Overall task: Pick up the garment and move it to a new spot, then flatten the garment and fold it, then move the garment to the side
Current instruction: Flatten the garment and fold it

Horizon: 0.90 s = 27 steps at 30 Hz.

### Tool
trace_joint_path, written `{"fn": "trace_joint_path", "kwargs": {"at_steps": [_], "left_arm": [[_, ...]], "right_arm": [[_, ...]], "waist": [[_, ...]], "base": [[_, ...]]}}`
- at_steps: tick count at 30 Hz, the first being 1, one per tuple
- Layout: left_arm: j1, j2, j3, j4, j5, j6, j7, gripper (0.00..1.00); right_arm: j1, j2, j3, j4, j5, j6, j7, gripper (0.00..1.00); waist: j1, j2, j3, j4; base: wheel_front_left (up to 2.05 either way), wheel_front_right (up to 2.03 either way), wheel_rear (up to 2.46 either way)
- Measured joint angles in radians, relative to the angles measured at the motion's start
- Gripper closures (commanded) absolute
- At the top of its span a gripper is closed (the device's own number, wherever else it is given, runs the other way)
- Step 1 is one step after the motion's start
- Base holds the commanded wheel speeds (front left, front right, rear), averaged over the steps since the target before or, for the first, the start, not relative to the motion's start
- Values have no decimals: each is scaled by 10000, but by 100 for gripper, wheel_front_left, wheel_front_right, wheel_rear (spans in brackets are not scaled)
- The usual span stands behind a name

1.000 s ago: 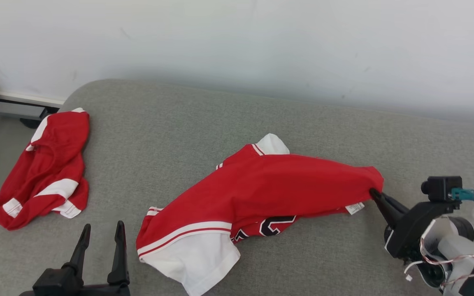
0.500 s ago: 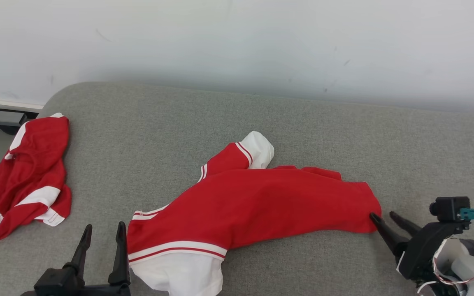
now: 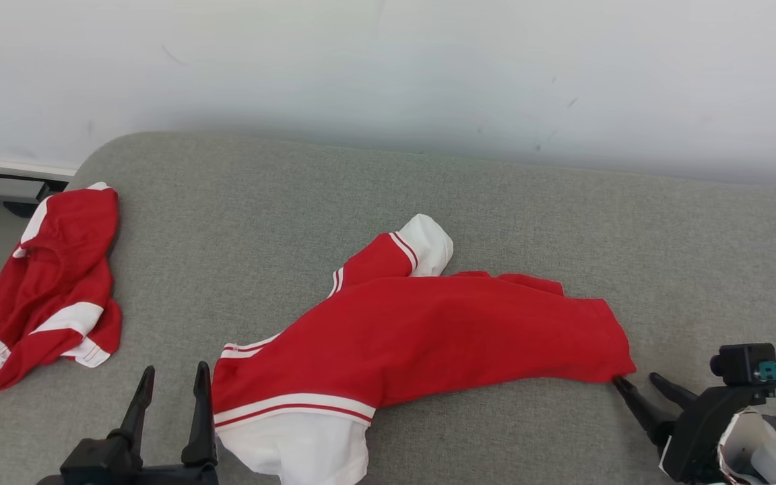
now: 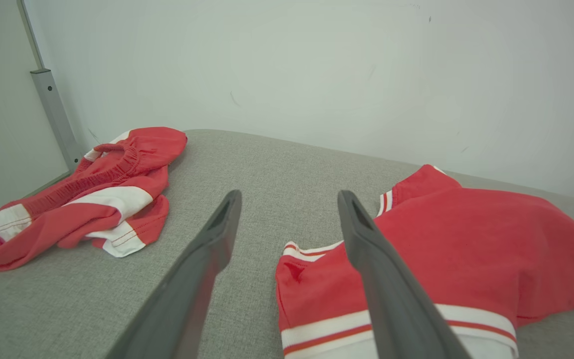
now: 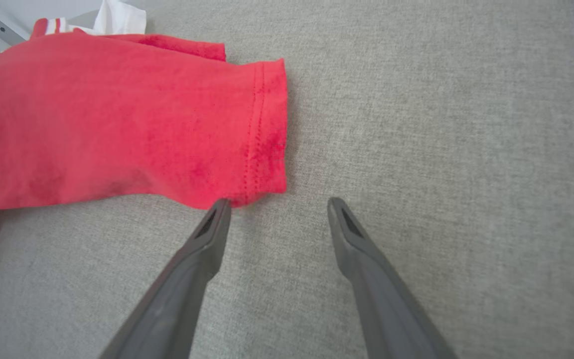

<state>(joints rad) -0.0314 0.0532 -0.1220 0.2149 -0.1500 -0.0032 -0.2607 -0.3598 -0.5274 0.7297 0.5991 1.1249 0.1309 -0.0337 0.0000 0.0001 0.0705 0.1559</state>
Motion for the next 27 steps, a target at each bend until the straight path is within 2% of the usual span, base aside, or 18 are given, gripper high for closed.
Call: {"fn": "trace_joint_path", "kwargs": {"at_steps": [9,11,12,13,14,20,27], "left_arm": [[-30,-19,-79,-21,0,25,0,0],[-30,-21,-104,-13,0,25,0,0],[-30,-21,-111,-4,0,25,0,0],[-30,-21,-111,-4,0,25,0,0],[-29,-25,-117,-2,0,19,0,0],[-16,-25,-29,15,0,-50,0,0],[35,-27,-38,12,33,21,0,0]], "right_arm": [[-47,598,-746,516,-888,0,222,0],[-111,742,-855,815,-1120,0,339,55],[-130,807,-895,945,-1277,0,351,76],[-130,807,-895,945,-1277,0,351,83],[-160,961,-1009,1081,-1402,0,435,100],[-171,1168,-1223,790,-1515,0,596,100],[132,713,-1561,-926,-1354,0,1143,100]], "waist": [[0,0,21,191],[0,0,19,234],[0,0,17,258],[0,0,17,258],[0,0,19,305],[2,0,28,315],[1,0,-91,62]], "base": [[0,0,0],[0,0,0],[0,0,0],[0,0,0],[0,0,0],[0,0,0],[0,0,0]]}}
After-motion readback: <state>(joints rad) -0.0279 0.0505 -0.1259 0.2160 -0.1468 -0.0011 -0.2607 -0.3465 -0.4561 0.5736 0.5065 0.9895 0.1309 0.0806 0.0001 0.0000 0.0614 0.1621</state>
